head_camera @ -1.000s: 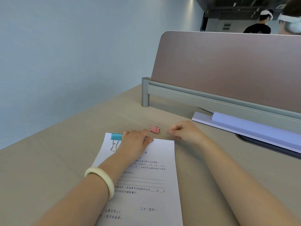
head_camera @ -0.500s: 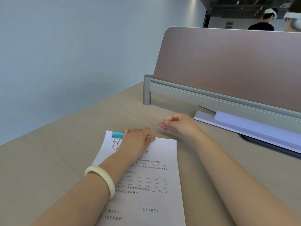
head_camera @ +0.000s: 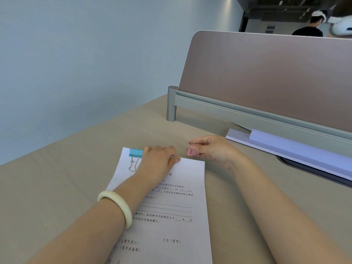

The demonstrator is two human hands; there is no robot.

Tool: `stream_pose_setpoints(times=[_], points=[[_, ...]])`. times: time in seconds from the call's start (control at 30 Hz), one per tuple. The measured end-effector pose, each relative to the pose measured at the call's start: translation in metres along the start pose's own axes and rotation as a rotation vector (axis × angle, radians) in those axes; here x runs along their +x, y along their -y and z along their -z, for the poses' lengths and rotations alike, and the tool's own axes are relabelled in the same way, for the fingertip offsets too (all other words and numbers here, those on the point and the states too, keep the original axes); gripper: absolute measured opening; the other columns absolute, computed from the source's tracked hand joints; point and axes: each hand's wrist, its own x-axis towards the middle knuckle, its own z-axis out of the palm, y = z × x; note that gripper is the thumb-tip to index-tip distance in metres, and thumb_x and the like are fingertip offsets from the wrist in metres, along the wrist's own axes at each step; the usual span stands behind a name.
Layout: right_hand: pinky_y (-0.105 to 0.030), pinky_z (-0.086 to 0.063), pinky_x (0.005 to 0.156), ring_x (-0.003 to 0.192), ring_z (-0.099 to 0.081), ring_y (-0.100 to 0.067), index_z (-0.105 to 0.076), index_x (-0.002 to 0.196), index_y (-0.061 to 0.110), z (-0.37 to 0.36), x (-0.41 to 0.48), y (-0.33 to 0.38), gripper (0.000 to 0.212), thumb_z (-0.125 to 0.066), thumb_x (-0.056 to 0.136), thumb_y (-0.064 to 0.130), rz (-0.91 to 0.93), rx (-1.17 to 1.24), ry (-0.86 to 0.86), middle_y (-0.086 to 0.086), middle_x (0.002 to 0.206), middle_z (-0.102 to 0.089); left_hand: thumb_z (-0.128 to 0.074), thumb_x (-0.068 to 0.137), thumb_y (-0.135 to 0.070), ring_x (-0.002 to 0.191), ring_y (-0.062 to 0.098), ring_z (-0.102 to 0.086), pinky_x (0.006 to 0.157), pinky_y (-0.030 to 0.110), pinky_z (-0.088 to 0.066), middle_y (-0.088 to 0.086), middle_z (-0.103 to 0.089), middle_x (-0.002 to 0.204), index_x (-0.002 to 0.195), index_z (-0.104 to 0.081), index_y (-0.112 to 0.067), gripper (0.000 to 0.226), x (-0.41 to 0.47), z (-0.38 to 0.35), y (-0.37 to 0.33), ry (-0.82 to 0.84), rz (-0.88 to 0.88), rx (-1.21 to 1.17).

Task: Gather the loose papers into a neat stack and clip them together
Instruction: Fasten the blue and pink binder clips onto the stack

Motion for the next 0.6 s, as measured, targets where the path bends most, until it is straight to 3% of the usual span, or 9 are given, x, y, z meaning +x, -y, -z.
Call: stream_pose_setpoints(times=[0.17,0.33,0.5,0.6], points=[[-0.022,-0.057,0.077,0.08,-0.066,-0.021,-0.067,0.1,0.006,-0.002,-0.001,-0.003,0.014,-0.066,0.086,0.005,-0.01,0.049,0.001,-0.011,0.091,-0.069,-0.044,0.096,-0.037,0.082,0.015,-0.043,0.079,0.025,-0.017,-0.01,-0.048,0.079,0.099,-0.059,-0.014,0.027,0.0,0.0,0.0,-0.021,-0.01,-0.001],[-0.014,-0.056,0.067,0.072,-0.067,-0.011,-0.069,0.085,0.017,-0.006,-0.006,-0.005,0.006,-0.068,0.085,0.011,-0.015,0.074,-0.039,0.001,0.08,-0.071,-0.043,0.096,-0.037,0.08,0.013,-0.039,0.077,0.026,-0.015,-0.01,-0.047,0.078,0.099,-0.058,-0.015,0.027,0.0,-0.001,0.0,-0.022,-0.008,0.005],[-0.018,-0.052,0.074,0.072,-0.065,-0.012,-0.068,0.087,0.015,-0.008,-0.007,-0.008,0.006,-0.071,0.082,0.012,-0.032,0.068,-0.067,-0.002,0.083,-0.069,-0.043,0.096,-0.038,0.081,0.013,-0.038,0.079,0.025,-0.017,-0.01,-0.047,0.079,0.1,-0.058,-0.015,0.027,0.0,0.0,-0.001,-0.037,-0.021,0.025],[-0.012,-0.052,0.066,0.066,-0.064,-0.008,-0.068,0.086,0.013,-0.011,-0.007,-0.006,0.006,-0.071,0.081,0.01,-0.005,0.045,-0.076,-0.001,0.079,-0.068,-0.042,0.096,-0.037,0.081,0.013,-0.038,0.079,0.025,-0.016,-0.009,-0.049,0.081,0.101,-0.058,-0.015,0.028,-0.001,0.0,-0.001,-0.051,-0.035,0.033]])
